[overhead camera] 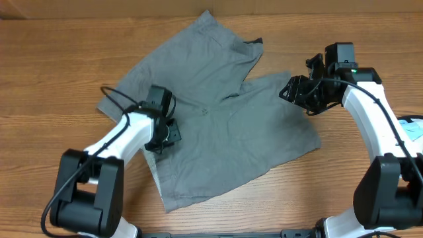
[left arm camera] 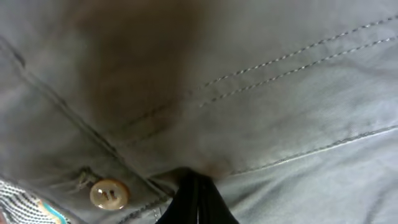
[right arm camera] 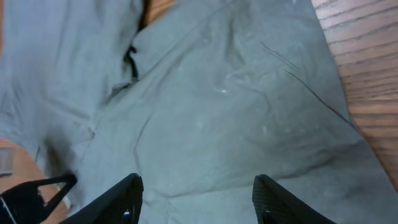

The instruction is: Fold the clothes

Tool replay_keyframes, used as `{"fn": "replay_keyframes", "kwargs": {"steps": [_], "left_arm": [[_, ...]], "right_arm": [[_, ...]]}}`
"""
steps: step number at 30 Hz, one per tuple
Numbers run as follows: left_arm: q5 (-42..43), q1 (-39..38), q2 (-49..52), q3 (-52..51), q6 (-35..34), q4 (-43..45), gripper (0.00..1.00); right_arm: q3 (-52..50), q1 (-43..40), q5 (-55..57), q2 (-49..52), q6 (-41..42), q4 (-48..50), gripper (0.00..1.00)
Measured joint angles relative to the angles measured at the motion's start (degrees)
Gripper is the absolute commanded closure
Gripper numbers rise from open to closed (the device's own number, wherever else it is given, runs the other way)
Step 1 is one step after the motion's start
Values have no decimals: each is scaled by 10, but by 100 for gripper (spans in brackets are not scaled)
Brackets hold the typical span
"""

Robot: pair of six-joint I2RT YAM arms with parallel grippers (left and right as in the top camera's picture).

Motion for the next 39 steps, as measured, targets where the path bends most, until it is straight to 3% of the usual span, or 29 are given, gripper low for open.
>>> {"fn": "replay_keyframes", "kwargs": {"steps": [9,17,22,29,39], "left_arm": [[17,42,-34,-52,-48,13,96],[-15,278,-21,-24,18,-6,96],[-26,377,4,41,86,-27,96],[-14,361,4,169,148,-118,96],[5,246,4,196,168,-201,96]], "right_arm": [[0,0,-1,-3,-1,-3,39],[0,1,-2,-3,-2,12,38],[0,13,-2,-3,-1,64,25],[0,99,-10,1,-34,191,12],[1,192,20,128,-59,367,10]]}}
